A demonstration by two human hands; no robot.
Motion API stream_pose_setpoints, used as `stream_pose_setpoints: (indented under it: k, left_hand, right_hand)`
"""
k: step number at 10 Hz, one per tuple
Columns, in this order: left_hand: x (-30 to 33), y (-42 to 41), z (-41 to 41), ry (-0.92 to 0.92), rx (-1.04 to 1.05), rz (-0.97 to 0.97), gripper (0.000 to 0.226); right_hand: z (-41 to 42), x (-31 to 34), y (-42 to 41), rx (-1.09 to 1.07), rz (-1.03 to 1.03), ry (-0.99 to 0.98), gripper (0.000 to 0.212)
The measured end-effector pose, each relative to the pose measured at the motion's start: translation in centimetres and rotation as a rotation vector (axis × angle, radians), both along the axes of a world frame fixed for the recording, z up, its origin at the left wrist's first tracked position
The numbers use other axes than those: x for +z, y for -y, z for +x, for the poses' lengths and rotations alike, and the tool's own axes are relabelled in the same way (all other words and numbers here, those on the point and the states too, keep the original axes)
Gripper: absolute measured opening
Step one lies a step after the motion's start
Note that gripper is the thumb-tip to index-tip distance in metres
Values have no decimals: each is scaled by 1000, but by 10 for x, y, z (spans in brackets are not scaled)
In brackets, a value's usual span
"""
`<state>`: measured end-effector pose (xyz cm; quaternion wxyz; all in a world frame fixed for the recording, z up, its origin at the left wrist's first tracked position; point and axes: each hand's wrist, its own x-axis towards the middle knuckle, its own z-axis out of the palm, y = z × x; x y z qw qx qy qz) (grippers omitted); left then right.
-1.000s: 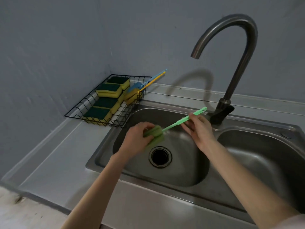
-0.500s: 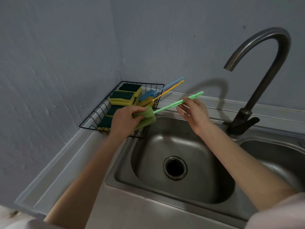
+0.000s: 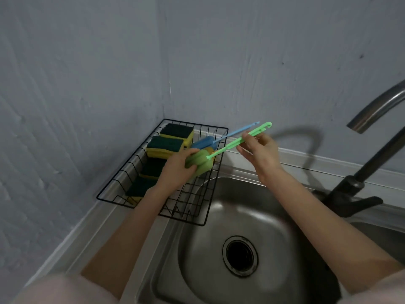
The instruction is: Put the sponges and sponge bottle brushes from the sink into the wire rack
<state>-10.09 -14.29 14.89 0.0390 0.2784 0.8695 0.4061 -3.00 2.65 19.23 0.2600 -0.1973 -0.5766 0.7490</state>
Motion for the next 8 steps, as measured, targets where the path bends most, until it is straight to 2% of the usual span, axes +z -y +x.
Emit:
stream_pose_setpoints:
  k: [3,4,5,6,7,8]
  left_hand:
    - [-40,-12,-25,124,-12,-79,47]
    - [-51,-15,-27,136,-17,-118,48]
    - [-51,-17,-29,127,-18,-151,49]
    - [-45,-18,-30,146,-59,-195,53]
    - [-38,-19,-28,156,-90,-215,60]
    - [-33,-15,-23,170,-114,-243,68]
  right_hand:
    - [-17,-42,-7,-7,16,141,2]
    - [-14,-53,-7,6,18,206,21]
    - [-12,-54,-8,36,18,218,23]
    - [-8,-51,-8,46,57,242,9]
    - [-7,-47,-12,11,91,252,5]
    - [-1,-43,-16,-7,132,303,22]
